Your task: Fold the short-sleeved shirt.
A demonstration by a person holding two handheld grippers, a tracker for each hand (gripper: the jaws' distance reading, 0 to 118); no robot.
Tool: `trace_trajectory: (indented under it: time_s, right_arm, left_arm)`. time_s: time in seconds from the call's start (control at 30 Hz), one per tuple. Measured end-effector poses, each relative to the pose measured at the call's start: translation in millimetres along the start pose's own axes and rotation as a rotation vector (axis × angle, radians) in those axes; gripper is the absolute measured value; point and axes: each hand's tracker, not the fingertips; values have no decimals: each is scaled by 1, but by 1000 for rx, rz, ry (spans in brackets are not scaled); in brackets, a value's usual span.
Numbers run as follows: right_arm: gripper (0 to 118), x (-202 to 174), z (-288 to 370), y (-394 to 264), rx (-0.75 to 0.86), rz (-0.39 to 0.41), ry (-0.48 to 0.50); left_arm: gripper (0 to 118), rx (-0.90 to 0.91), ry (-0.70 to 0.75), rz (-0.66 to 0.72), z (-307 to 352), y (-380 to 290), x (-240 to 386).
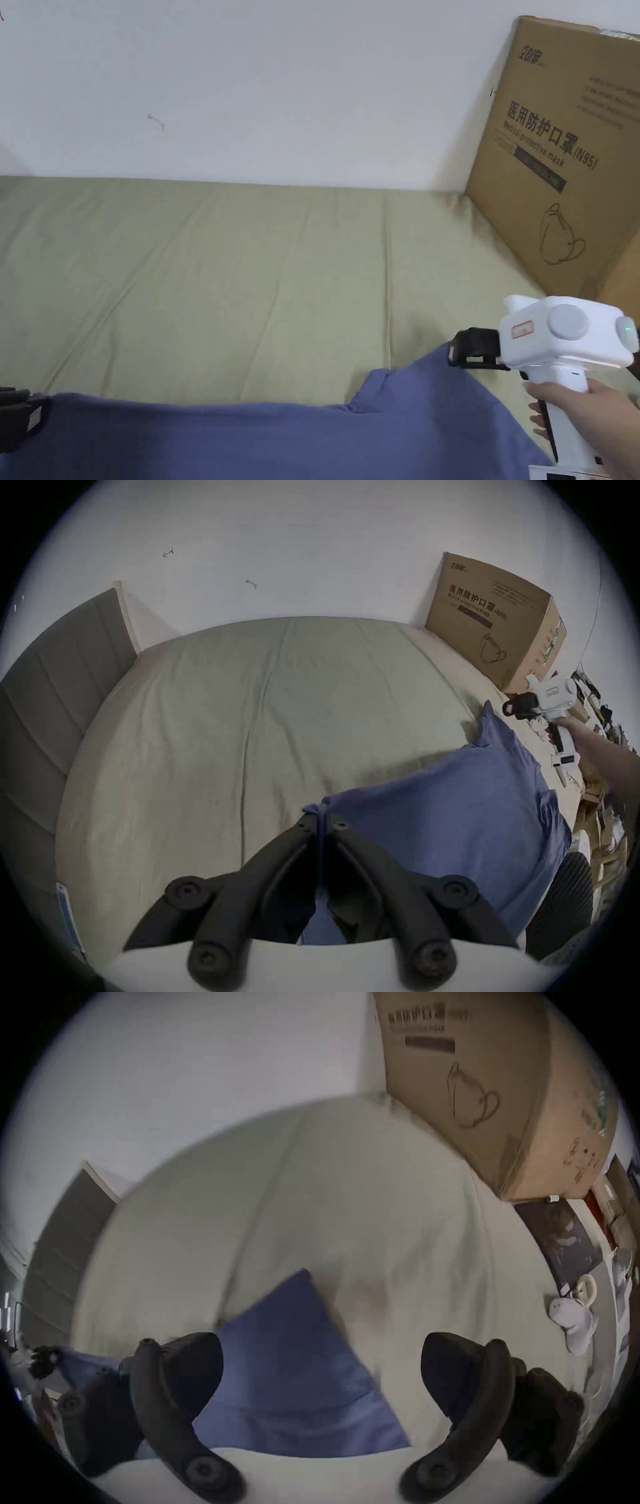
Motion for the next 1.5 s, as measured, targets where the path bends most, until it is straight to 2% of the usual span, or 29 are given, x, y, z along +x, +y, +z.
trace_trajectory:
  time_s: [0.07, 0.13, 0.17, 0.2, 0.23, 0.27, 0.33, 0.37, 0.57, 0.8, 1.1, 1.2, 1.33, 1.5]
  right_arm:
    - [107, -1, -20, 1, -59, 17, -16]
    - [74, -8, -32, -4, -105, 50, -5]
    - [65, -10, -36, -5, -139, 60, 3]
    - [45, -11, -38, -6, -168, 64, 21]
    - [12, -19, -34, -9, -162, 105, -61]
    - [0, -21, -26, -8, -130, 146, -72]
    - [0, -19, -14, -6, -130, 123, -14]
    - [0, -21, 0, -9, -88, 82, 19]
    - [0, -18, 87, -27, 142, 8, 57]
    - [0, -24, 160, -36, 250, -6, 84]
    - [0, -30, 188, -53, 304, 2, 64]
    - [0, -27, 193, -78, 301, 8, 38]
    - [0, -10, 196, -148, 264, -80, 67]
    - [0, 11, 195, -254, 153, -108, 52]
  left_arm:
    - [3, -15, 2, 1, -5, -3, -3]
    - [3, -33, 6, 0, -9, -6, -4]
    - [3, -38, 7, 0, -10, -7, -5]
    - [3, -44, 7, 2, -11, -7, -4]
    - [3, -47, 8, 5, -12, -8, -5]
    - [3, -48, 6, 10, -12, -8, -6]
    - [3, -45, -8, 32, -10, -10, -8]
    - [3, -39, -17, 47, -10, -9, -9]
    - [3, 30, -65, 122, -5, -8, -23]
    - [3, 111, -112, 163, 7, 9, -40]
    - [3, 157, -134, 153, 25, 18, -38]
    - [3, 132, -150, 120, 25, 9, -39]
    - [3, 134, -199, 110, 30, -30, -41]
    - [3, 50, -235, 74, 51, -99, -34]
